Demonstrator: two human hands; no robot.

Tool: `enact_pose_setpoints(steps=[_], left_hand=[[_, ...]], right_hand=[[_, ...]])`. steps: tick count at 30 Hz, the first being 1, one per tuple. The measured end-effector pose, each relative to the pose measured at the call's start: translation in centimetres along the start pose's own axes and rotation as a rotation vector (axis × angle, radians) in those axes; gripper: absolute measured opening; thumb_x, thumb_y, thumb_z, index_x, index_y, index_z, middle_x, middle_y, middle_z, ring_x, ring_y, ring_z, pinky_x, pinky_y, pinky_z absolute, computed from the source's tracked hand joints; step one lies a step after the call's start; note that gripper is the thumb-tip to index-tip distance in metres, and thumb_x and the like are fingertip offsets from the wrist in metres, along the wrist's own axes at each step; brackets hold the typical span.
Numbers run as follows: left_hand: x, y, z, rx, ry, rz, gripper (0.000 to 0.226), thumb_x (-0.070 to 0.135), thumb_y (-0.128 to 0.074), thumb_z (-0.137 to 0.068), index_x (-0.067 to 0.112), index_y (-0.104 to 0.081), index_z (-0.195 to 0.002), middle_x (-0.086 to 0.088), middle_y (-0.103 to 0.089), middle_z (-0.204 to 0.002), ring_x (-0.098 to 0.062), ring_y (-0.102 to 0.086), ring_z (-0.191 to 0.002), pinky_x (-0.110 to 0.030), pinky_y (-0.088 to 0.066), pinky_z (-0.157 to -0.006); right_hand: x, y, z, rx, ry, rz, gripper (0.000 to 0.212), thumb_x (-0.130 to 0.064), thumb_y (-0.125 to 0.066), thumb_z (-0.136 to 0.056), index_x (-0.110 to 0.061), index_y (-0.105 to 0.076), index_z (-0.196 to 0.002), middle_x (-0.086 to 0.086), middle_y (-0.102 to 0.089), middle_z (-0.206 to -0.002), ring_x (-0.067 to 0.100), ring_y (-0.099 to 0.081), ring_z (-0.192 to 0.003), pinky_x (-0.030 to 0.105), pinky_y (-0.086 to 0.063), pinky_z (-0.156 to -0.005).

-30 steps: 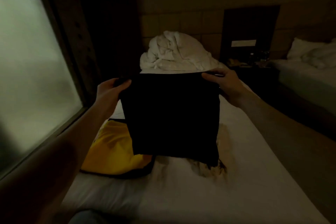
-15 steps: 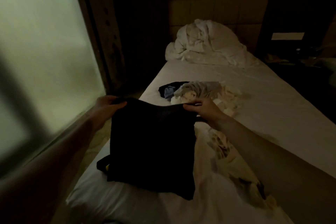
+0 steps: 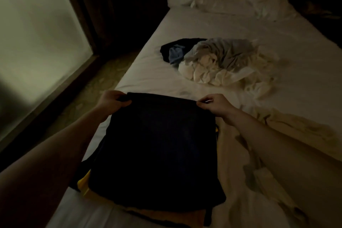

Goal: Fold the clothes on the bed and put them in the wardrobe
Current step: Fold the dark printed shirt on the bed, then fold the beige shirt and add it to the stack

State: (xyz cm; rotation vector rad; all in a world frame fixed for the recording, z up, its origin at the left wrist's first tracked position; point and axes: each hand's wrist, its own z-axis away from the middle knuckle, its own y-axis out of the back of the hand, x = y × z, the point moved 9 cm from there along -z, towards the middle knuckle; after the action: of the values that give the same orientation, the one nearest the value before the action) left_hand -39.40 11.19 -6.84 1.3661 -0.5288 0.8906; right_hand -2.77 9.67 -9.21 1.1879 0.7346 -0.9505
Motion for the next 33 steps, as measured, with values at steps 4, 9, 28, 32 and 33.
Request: enact_pose_setpoints(steps=[4, 9, 28, 32, 33], left_hand=[[-0.1, 0.1, 0.5, -0.021, -0.006, 0.015, 0.032, 0.01, -0.076, -0.081, 0.002, -0.067, -0.111, -0.013, -0.068, -0.103, -0.011, -0.061, -0.074, -0.016, -0.05, -0.064], [5.1, 1.4, 3.3, 0.052, -0.175, -0.152, 0.043, 0.011, -0.08, -0.077, 0.005, -0.065, -0.117, -0.013, -0.063, -0.118, -0.024, -0.059, -0.101, -0.025, -0.043, -0.08], [17.6, -34.2, 30.0, -0.634, -0.729, -0.603, 0.05, 0.033, -0.07, -0.086, 0.02, -0.054, -0.131, 0.004, -0.059, -0.122, -0.014, -0.058, -0.111, -0.027, -0.047, -0.089], [19.4, -33.7, 31.0, -0.568, -0.624, -0.227, 0.012, 0.011, -0.071, -0.086, 0.008, -0.062, -0.095, 0.006, -0.059, -0.083, 0.01, -0.056, -0.071, -0.008, -0.04, -0.064], [19.8, -33.1, 30.5, -0.545, -0.574, -0.146, 0.012, 0.015, -0.072, -0.086, 0.01, -0.06, -0.085, 0.009, -0.053, -0.073, 0.01, -0.052, -0.061, -0.009, -0.039, -0.061]], right_hand=[[0.9, 0.0, 0.0, 0.006, 0.007, -0.057, 0.02, -0.028, -0.075, -0.084, -0.014, -0.072, -0.097, 0.006, -0.07, -0.095, 0.016, -0.068, -0.087, 0.023, -0.054, -0.073], [0.2, 2.8, 3.1, 0.077, -0.01, -0.101, 0.02, -0.026, -0.068, -0.09, -0.009, -0.069, -0.101, 0.007, -0.069, -0.096, 0.016, -0.066, -0.084, 0.024, -0.053, -0.066], [14.2, 15.9, 25.6, -0.05, 0.18, 0.724, 0.045, -0.042, -0.073, -0.079, -0.021, -0.061, -0.117, -0.002, -0.054, -0.105, 0.018, -0.052, -0.102, 0.03, -0.041, -0.082], [13.6, 17.3, 26.1, 0.069, 0.168, 0.655, 0.017, -0.023, -0.05, -0.099, -0.018, -0.061, -0.111, 0.007, -0.06, -0.11, 0.024, -0.055, -0.102, 0.029, -0.037, -0.077], [13.3, 18.3, 26.4, 0.127, 0.156, 0.562, 0.017, -0.023, -0.046, -0.101, -0.017, -0.061, -0.106, 0.006, -0.063, -0.107, 0.024, -0.057, -0.098, 0.029, -0.038, -0.073]])
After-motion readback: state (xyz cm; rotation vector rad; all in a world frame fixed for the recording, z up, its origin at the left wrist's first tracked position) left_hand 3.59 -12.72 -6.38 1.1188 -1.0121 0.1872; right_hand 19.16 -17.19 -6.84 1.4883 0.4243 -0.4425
